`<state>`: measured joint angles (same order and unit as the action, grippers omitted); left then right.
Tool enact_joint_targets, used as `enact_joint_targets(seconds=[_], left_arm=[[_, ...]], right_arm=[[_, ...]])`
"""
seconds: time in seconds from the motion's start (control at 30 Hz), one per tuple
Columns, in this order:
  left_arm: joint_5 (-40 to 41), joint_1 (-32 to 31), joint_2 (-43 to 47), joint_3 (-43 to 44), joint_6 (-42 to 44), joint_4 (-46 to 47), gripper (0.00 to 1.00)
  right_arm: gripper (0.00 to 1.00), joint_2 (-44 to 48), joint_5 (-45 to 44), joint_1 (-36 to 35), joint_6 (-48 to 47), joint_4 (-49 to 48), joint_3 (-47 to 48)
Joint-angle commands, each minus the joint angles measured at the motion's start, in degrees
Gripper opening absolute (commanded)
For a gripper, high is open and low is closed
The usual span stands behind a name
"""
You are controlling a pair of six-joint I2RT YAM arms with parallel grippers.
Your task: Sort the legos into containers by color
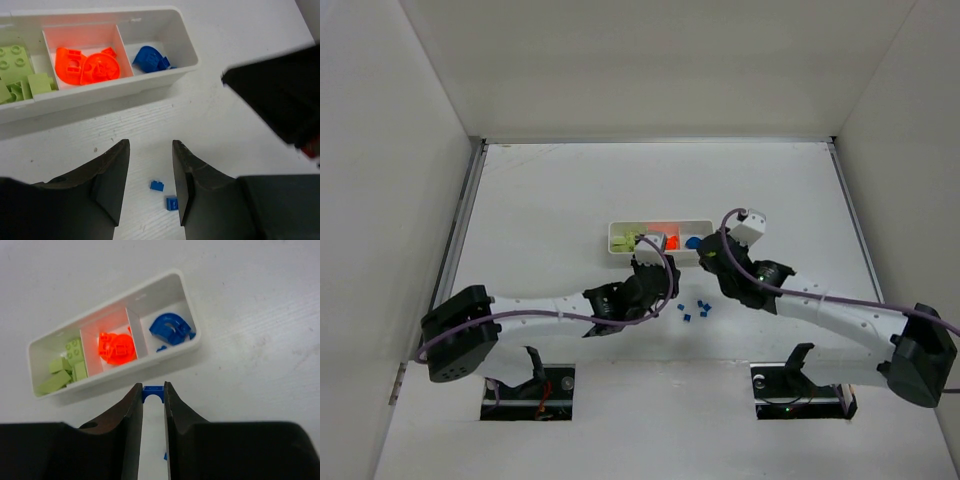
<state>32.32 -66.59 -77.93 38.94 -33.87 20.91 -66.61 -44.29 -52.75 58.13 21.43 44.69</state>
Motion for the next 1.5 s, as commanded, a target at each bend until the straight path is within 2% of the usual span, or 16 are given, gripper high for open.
enact_joint_targets(seconds=[0.0,0.17,0.33,0.37,0.47,0.5,0.9,1.23,1.3,1.37,1.47], left_arm=[[4.1,-3.5,1.0,0.0,-2.2,-2.7,0.37],[8.3,-10.4,0.1,-3.5,-7.9,-5.3,0.36],[10.0,-16.2,-3.8,-3.9,-12.8,-7.5,0.35],[10.3,-17.1,-4.9,-3.5,-13.6,-7.7,0.35],[10.5,-19.3,-8.6,-2.1,-15.1,-7.7,0.35],[10.5,-19.8,-9.8,-1.6,-15.3,-7.7,0.35],[11.3,-19.7,-17.5,3.2,-13.7,-7.2,0.39],[10.9,-19.3,-16.5,1.8,-14.4,-6.2,0.39],[10.9,-19.4,-16.0,1.5,-14.4,-6.2,0.39],[10.8,-19.2,-15.4,0.8,-14.7,-5.8,0.39],[10.5,-18.9,-14.2,-0.1,-14.8,-5.2,0.39]], right_arm=[[0.18,-3.7,3.6,4.9,-9.6,-9.6,3.0],[0.19,-11.9,9.4,9.9,-13.7,-17.4,6.0],[0.23,-19.5,11.3,11.6,-16.6,-19.4,11.9],[0.26,-20.7,11.3,11.9,-17.0,-19.5,12.9],[0.48,-22.7,10.9,11.9,-17.3,-19.5,14.3],[0.51,-22.4,10.8,11.8,-17.0,-19.5,14.0],[0.49,-14.3,10.7,10.9,-16.9,-23.8,3.3],[0.48,-20.9,12.8,13.2,-18.4,-23.6,6.1],[0.49,-19.7,12.0,13.3,-17.1,-21.8,5.8],[0.52,-20.0,10.0,13.2,-17.2,-25.5,4.6],[0.52,-18.7,10.6,12.9,-18.0,-22.2,5.7]])
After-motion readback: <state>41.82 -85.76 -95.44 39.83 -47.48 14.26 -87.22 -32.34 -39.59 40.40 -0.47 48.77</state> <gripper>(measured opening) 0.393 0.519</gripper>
